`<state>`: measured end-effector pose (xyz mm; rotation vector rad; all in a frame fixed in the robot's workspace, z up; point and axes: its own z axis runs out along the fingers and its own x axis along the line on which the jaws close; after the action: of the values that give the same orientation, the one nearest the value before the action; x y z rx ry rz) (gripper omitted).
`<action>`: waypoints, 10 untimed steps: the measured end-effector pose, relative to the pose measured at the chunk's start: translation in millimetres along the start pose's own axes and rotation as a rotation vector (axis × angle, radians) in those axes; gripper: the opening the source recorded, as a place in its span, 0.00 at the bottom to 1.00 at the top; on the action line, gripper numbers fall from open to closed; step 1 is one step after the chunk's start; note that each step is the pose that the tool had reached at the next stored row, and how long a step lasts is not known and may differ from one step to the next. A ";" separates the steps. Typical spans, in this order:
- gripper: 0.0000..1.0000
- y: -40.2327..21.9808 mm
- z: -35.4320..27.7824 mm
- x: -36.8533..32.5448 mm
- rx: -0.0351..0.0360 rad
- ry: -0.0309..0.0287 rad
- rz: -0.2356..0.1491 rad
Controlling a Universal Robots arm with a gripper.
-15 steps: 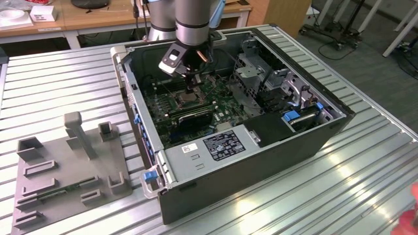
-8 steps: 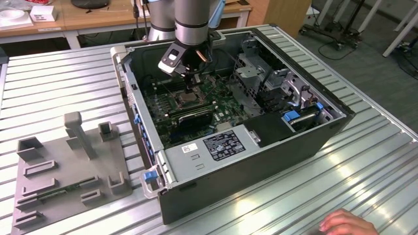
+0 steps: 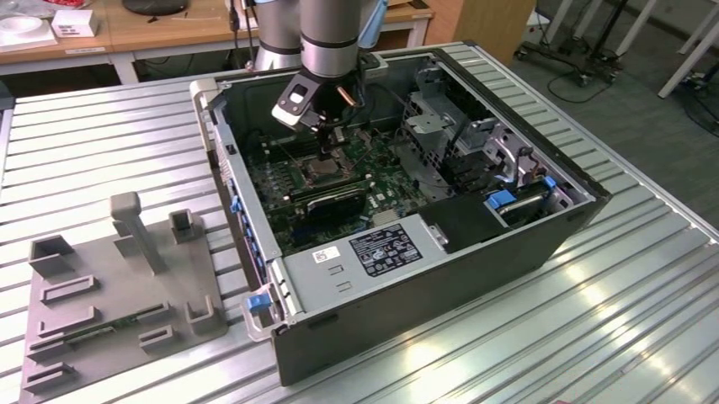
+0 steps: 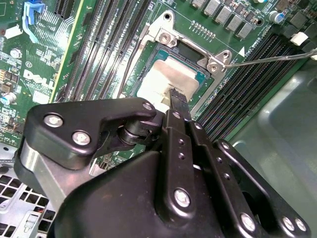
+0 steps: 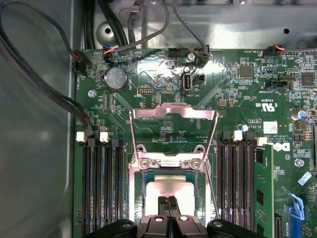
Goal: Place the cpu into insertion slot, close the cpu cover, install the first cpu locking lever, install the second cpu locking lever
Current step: 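Close the cpu cover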
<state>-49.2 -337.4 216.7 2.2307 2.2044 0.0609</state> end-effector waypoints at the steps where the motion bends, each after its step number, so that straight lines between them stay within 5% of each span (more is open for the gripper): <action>1: 0.11 0.0 0.0 0.0 0.0000 0.0000 0.000; 10: 0.11 0.2 -6.8 0.2 0.0000 0.0000 0.000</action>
<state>-49.2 -337.3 223.4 2.2308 2.2044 0.0609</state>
